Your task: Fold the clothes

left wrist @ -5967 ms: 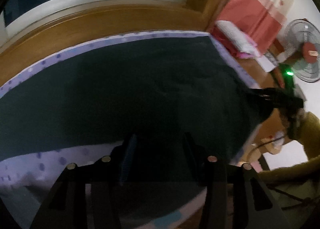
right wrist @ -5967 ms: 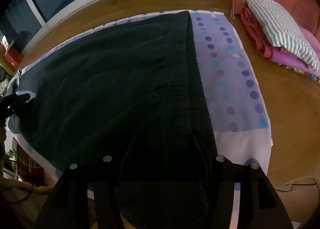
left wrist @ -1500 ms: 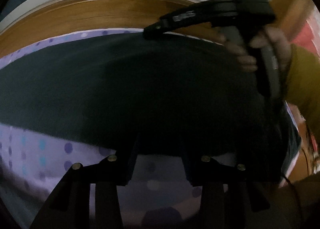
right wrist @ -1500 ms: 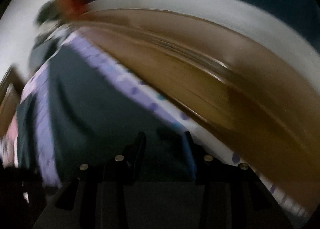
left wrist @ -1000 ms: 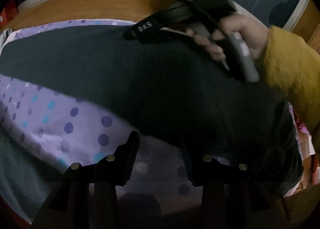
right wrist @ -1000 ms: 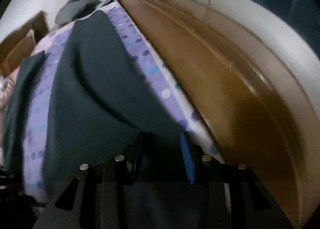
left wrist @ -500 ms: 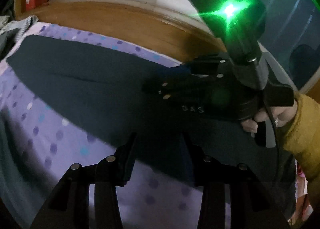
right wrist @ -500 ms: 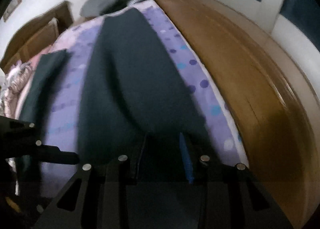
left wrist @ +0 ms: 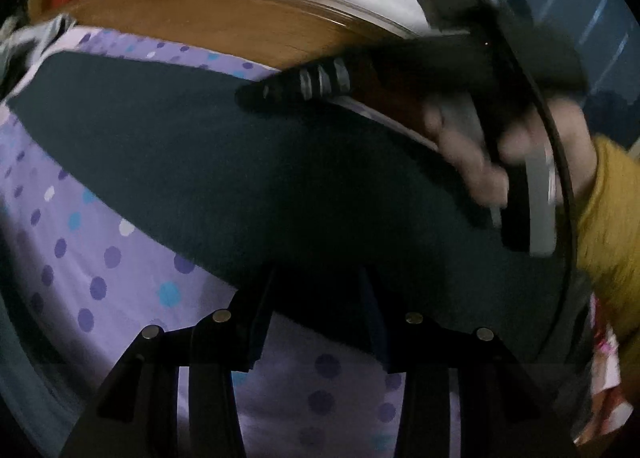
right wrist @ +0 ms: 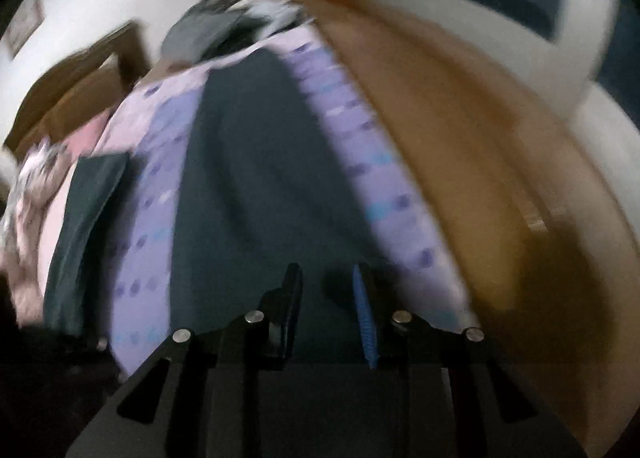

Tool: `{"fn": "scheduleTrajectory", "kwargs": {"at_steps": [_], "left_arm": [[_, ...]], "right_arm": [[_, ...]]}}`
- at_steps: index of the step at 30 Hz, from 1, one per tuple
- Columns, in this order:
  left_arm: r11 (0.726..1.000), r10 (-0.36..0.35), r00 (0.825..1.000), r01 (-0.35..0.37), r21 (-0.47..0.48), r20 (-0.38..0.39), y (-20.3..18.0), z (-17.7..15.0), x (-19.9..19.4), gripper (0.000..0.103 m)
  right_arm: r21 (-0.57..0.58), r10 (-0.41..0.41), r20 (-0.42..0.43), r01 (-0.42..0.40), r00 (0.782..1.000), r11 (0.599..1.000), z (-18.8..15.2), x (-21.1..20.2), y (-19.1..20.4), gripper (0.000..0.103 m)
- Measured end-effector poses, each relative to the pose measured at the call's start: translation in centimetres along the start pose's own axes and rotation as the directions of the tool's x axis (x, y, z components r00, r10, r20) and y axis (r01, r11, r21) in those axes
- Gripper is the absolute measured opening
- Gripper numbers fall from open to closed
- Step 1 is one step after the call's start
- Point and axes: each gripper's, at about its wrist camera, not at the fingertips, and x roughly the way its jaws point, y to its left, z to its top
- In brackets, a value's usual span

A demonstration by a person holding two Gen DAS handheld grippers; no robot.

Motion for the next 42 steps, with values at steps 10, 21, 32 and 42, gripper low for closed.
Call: {"fn": "scheduleTrajectory", "kwargs": {"at_steps": [10, 21, 32, 42], "left_arm": [[1.0, -0.002, 1.0, 0.002, -0.002, 0.005, 0.2, 0.0, 0.1, 0.042], [0.992, -0.09, 0.993, 0.095, 0.079, -0.072, 0.3, 2.7, -1.9, 0.042], [0.836, -0.262, 0.892, 0.401, 0.375, -0.369, -13.1, 4.7, 6.9, 0.042], [0.855, -0.121, 0.954, 0.24, 0.46, -0.273, -16.7, 10.2, 12.8, 0.029]], "right_arm": [[0.049, -0.178, 0.062, 0.175, 0.982, 0.983, 0.7, 1.6, 0.3, 0.029], [0.471, -0.111, 0.094, 0.054, 0.989, 0.88, -13.2, -12.1, -0.5, 0.042], [0.702, -0.227, -0.028, 0.181, 0.973, 0.689, -24.9, -13.7, 4.7, 0.044], [0.715, -0.28, -0.057, 0.235, 0.958, 0.659, -25.7, -14.1, 7.3, 0.044]]}}
